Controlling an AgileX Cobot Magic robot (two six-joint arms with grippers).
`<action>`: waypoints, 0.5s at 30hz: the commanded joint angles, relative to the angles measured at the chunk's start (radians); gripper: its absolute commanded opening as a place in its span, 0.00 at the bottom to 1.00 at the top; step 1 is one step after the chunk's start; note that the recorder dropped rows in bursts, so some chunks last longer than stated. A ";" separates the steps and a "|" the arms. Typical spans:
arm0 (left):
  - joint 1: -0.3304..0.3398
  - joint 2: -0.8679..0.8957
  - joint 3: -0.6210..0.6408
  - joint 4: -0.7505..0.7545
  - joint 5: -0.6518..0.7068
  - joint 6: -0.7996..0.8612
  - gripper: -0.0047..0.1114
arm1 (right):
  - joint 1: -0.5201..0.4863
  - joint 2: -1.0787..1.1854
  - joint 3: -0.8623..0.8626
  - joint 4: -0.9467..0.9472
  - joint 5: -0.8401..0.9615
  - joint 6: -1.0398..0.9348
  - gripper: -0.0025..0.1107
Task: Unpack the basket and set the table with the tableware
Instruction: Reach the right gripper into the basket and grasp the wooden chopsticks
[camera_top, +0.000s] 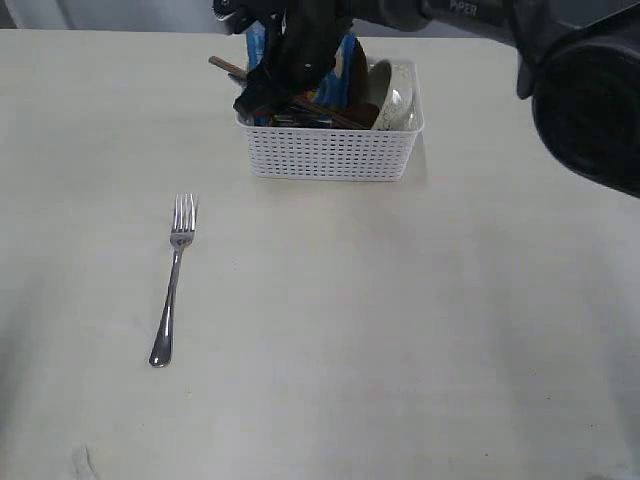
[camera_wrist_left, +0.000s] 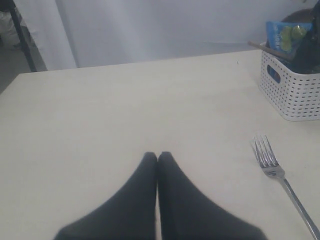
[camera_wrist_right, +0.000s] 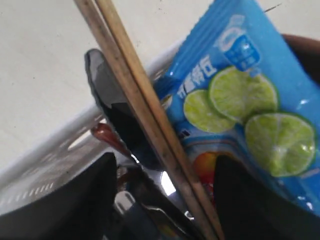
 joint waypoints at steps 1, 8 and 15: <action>-0.005 -0.002 0.002 0.003 -0.001 -0.002 0.04 | -0.005 0.030 -0.006 0.072 -0.007 -0.077 0.51; -0.005 -0.002 0.002 0.003 -0.001 -0.002 0.04 | -0.005 0.058 -0.006 0.119 -0.086 -0.101 0.24; -0.005 -0.002 0.002 0.003 -0.001 -0.002 0.04 | -0.005 0.031 -0.006 0.115 -0.077 -0.101 0.02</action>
